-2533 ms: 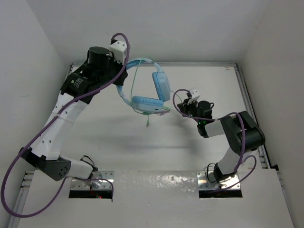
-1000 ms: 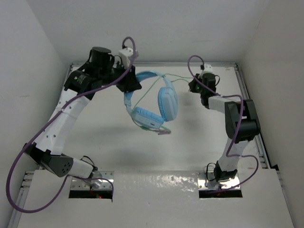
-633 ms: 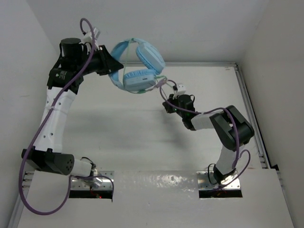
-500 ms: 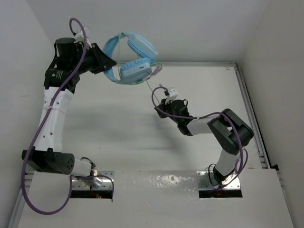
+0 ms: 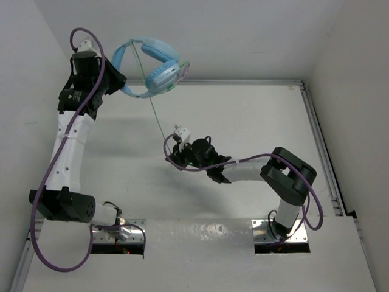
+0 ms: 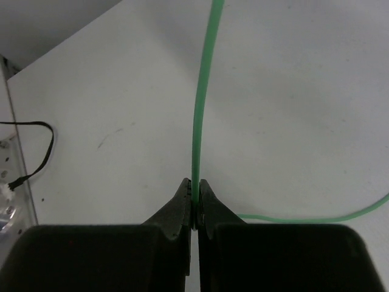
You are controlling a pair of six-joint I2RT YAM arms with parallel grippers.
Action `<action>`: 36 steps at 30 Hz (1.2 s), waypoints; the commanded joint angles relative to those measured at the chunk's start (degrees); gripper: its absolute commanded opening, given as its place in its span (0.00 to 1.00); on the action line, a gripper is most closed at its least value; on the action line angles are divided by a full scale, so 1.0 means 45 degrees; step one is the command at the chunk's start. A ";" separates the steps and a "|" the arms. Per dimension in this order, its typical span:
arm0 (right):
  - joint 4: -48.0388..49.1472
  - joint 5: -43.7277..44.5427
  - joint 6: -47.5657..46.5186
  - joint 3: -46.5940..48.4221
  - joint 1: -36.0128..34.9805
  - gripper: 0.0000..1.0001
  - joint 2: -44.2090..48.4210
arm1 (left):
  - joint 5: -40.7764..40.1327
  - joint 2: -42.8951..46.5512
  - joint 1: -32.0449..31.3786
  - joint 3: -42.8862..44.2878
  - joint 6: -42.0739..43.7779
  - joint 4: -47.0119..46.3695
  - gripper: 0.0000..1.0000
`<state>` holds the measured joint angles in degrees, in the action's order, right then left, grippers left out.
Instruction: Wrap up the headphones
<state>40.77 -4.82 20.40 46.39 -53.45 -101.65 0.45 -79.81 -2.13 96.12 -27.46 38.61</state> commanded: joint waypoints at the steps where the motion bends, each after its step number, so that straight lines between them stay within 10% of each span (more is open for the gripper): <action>1: -0.1071 -0.1213 -0.0471 0.1191 -0.0660 0.00 -0.0088 | -0.1016 0.0100 0.0161 -0.0303 -0.0694 -0.2425 0.00; 24: -0.4288 -0.3362 -0.1679 0.2771 -0.1286 0.00 0.2469 | -0.5663 -0.0663 -0.0501 -0.4715 0.2914 -0.7127 0.00; 30: -0.8744 0.0575 -0.4764 0.5197 -0.1111 0.00 0.3836 | -0.9336 -0.0585 -0.3313 -0.7510 0.8440 -1.0396 0.00; 36: -0.9784 0.3895 -0.5900 0.5414 0.0723 0.00 0.4736 | -0.5651 0.0000 -0.3684 -0.8448 1.1604 -0.9520 0.00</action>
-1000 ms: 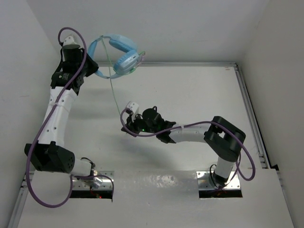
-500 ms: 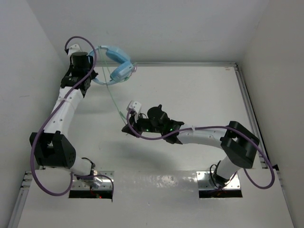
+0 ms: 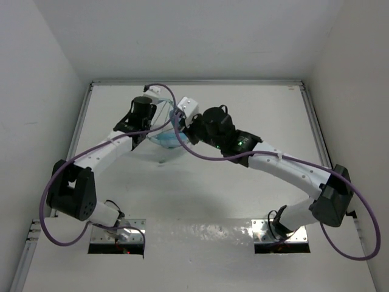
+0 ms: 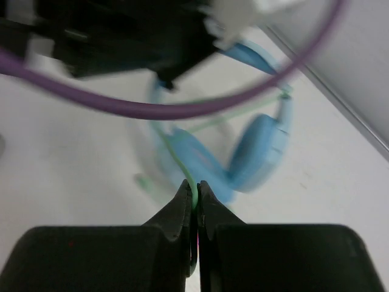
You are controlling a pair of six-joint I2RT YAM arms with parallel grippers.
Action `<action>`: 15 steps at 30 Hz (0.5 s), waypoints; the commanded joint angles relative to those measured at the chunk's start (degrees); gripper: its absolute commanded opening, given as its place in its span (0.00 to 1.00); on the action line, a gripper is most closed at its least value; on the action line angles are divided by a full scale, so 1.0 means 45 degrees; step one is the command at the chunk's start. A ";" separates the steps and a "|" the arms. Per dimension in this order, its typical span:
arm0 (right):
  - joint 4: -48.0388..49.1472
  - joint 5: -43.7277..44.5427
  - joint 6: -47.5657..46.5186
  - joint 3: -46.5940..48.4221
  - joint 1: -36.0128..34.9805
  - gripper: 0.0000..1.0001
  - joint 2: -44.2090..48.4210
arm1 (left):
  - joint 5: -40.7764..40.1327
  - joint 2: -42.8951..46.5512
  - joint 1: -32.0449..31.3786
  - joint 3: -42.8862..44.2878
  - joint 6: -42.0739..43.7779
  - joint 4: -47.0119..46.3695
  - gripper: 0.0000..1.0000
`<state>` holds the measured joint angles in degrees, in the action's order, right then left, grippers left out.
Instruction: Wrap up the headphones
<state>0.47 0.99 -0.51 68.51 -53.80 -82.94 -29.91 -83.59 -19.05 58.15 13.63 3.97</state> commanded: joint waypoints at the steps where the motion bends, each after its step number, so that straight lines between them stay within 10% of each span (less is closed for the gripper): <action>1: -0.0788 0.3017 -0.1427 0.0459 0.1035 0.00 0.0675 | 0.1815 0.0919 -0.0043 -0.0205 0.2789 -0.1606 0.00; 15: 0.0813 0.4254 -0.2740 0.0519 0.5039 0.00 -0.0105 | 0.3423 0.2638 -0.2896 -0.1185 0.4884 0.1207 0.00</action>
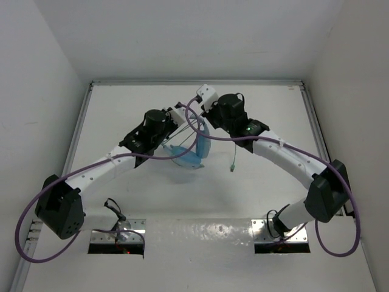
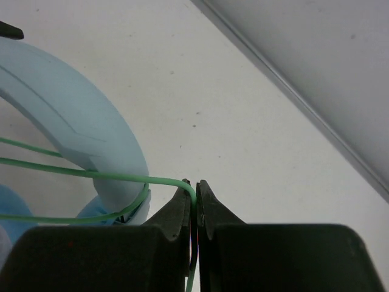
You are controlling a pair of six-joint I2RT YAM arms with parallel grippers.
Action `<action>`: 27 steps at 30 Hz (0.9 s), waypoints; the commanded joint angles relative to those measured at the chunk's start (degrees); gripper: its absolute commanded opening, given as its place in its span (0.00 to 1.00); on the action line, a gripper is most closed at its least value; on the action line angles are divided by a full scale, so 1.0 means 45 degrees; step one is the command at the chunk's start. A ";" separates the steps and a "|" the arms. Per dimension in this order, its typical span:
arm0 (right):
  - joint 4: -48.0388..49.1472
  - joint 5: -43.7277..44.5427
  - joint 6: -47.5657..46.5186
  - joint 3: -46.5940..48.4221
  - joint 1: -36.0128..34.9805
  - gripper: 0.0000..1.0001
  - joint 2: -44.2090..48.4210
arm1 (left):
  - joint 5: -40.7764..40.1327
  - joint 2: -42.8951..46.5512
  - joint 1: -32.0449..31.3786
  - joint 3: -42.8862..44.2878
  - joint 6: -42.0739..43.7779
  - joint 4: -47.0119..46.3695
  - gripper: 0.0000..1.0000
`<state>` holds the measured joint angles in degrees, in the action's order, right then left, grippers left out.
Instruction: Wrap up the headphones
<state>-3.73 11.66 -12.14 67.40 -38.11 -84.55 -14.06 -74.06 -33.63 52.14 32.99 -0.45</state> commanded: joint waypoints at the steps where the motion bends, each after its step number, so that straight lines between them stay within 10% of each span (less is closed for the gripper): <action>1: 0.1997 0.1282 0.0427 0.0591 0.2018 0.00 0.0313 | 0.0000 0.0559 0.0344 0.0326 0.0327 0.2595 0.00; 18: 0.5672 -0.1827 0.2268 -0.2711 0.3312 0.00 0.1544 | 0.2614 0.0930 0.0344 0.2280 -0.1842 0.5411 0.00; 27: 0.6858 -0.4522 0.3653 -0.4447 0.3371 0.23 0.0353 | 0.4473 0.0756 0.0344 0.4701 -0.3952 0.7150 0.00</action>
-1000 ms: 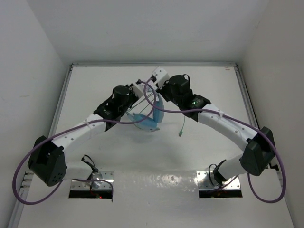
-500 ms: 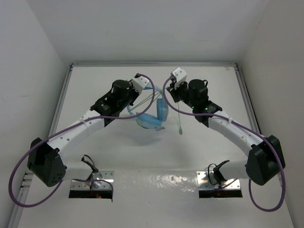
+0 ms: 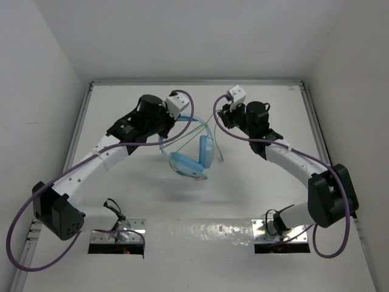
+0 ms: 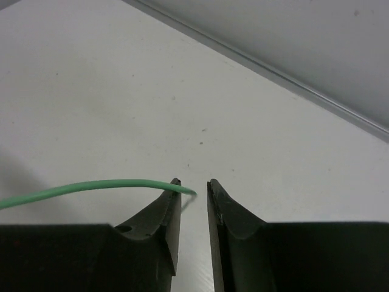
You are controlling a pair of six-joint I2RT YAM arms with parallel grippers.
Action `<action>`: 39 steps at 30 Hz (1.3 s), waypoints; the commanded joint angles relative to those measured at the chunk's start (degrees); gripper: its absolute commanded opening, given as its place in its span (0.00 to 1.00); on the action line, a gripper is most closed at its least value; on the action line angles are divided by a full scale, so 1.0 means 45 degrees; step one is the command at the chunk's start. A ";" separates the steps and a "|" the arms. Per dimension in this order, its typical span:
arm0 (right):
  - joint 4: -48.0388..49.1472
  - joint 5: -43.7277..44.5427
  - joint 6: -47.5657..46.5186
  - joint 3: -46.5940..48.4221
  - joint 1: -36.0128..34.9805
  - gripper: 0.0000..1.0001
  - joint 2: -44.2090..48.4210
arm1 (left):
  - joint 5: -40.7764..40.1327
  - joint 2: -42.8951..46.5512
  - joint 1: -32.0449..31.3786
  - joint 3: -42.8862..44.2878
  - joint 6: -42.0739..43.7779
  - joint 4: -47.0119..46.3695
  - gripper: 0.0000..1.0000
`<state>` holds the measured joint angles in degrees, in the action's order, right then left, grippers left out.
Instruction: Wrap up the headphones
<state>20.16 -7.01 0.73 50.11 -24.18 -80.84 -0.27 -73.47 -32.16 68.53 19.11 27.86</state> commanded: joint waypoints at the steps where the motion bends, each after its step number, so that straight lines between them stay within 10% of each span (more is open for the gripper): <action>1: 0.1922 -0.0532 0.0968 -0.1168 0.0257 0.23 -0.0609 | 0.1428 0.0605 -0.0001 0.1098 -0.0888 0.0918 0.00; 7: 0.5302 -0.2172 0.3135 -0.2716 0.0257 0.23 -0.1878 | 0.1759 0.0585 0.0018 0.1157 -0.0966 0.0861 0.00; 12: 0.6612 -0.2447 0.3569 -0.3748 0.0238 0.43 -0.2388 | 0.1585 0.0352 -0.0001 0.1624 -0.1278 0.1015 0.00; 22: 0.3652 -0.2214 0.0508 -0.2954 0.0277 0.67 -0.3147 | 0.1408 0.0155 0.0018 0.2738 -0.1669 0.1505 0.00; 29: -0.1352 -0.2797 -0.4964 -0.1565 0.0413 0.67 -0.3325 | 0.1409 0.0155 0.0018 0.2798 -0.1728 0.1544 0.00; 39: 0.0695 -0.3307 -0.2194 -0.2307 0.0374 0.50 -0.3364 | 0.1662 0.0175 0.0018 0.2758 -0.2683 0.1329 0.00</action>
<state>19.27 -21.19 -11.84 40.64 -22.35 -96.44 4.54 -73.67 -32.16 78.13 12.73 39.31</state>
